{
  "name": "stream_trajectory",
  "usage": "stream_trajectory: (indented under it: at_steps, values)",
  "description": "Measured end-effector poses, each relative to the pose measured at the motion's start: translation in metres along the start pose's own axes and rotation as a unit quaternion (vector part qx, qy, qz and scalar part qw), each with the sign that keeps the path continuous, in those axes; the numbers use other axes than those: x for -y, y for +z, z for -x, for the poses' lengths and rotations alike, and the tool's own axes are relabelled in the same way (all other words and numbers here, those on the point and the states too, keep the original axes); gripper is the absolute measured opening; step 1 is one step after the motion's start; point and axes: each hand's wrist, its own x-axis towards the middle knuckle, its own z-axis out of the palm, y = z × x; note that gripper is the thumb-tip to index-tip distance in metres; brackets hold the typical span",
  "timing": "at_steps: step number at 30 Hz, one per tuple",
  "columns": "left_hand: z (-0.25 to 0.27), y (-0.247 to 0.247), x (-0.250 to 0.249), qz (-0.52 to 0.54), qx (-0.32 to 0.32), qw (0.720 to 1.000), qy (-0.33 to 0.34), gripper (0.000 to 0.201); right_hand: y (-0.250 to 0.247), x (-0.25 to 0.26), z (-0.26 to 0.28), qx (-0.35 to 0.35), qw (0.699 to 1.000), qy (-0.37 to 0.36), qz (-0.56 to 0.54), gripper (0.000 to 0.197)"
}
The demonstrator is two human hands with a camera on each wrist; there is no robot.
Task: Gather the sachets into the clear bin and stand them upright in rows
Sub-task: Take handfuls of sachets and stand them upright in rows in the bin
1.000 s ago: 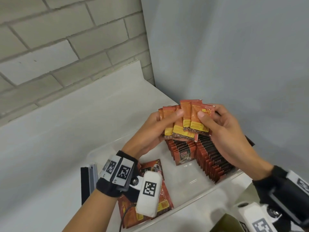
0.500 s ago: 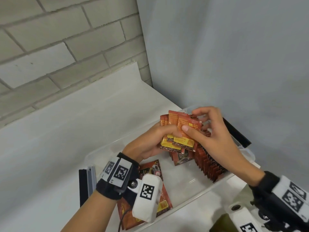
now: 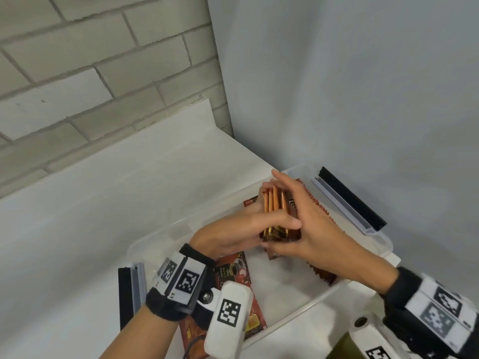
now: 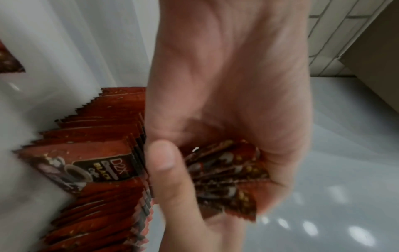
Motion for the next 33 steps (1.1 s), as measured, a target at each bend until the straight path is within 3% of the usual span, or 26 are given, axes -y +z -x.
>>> stream_trajectory:
  at_steps: [4, 7, 11, 14, 16, 20, 23, 28, 30, 33]
  values:
    - [0.0033, -0.0031, -0.0029, 0.051, 0.033, 0.998, 0.003, 0.057, -0.0007, 0.0025, -0.001, -0.037, 0.999, -0.027, 0.016, 0.084]
    - [0.0039, -0.005, -0.0047, 0.121, 0.031, 0.992, 0.015, 0.063, -0.0012, 0.0063, -0.0002, -0.049, 0.998, -0.042, 0.013, 0.082]
    - [0.0013, -0.0068, -0.0047, 0.077, -0.029, 0.996, 0.031, 0.099, -0.0018, 0.0083, -0.0001, -0.045, 0.998, -0.05, -0.017, 0.083]
    - [0.0002, -0.0085, -0.0049, 0.06, -0.053, 0.996, 0.038, 0.11, -0.0009, 0.0068, -0.0005, -0.036, 0.998, -0.041, -0.014, 0.083]
    - [-0.001, -0.0074, -0.0061, 0.078, -0.075, 0.993, 0.045, 0.108, -0.0005, 0.0055, 0.0001, -0.028, 0.998, -0.029, -0.05, 0.083]
    - [-0.0013, -0.0042, -0.0088, 0.104, -0.087, 0.989, 0.055, 0.082, 0.0, 0.0038, 0.0009, -0.022, 0.999, -0.034, -0.036, 0.086]
    - [-0.0034, -0.0056, -0.0067, 0.078, -0.112, 0.989, 0.061, 0.103, -0.0011, 0.0043, 0.0009, -0.021, 0.999, -0.026, -0.024, 0.087]
    - [-0.0044, -0.0087, -0.0012, 0.059, -0.092, 0.992, 0.06, 0.118, -0.0017, 0.0059, 0.0016, -0.029, 0.996, 0.002, -0.08, 0.098]
    - [-0.0005, -0.0063, -0.0022, 0.035, -0.054, 0.997, 0.042, 0.107, -0.0021, 0.0044, 0.002, -0.041, 0.998, -0.003, -0.054, 0.093]
    - [0.0026, -0.0047, -0.0051, 0.003, -0.002, 1.0, 0.021, 0.067, -0.0026, 0.002, 0.0001, -0.061, 0.997, -0.036, 0.028, 0.082]
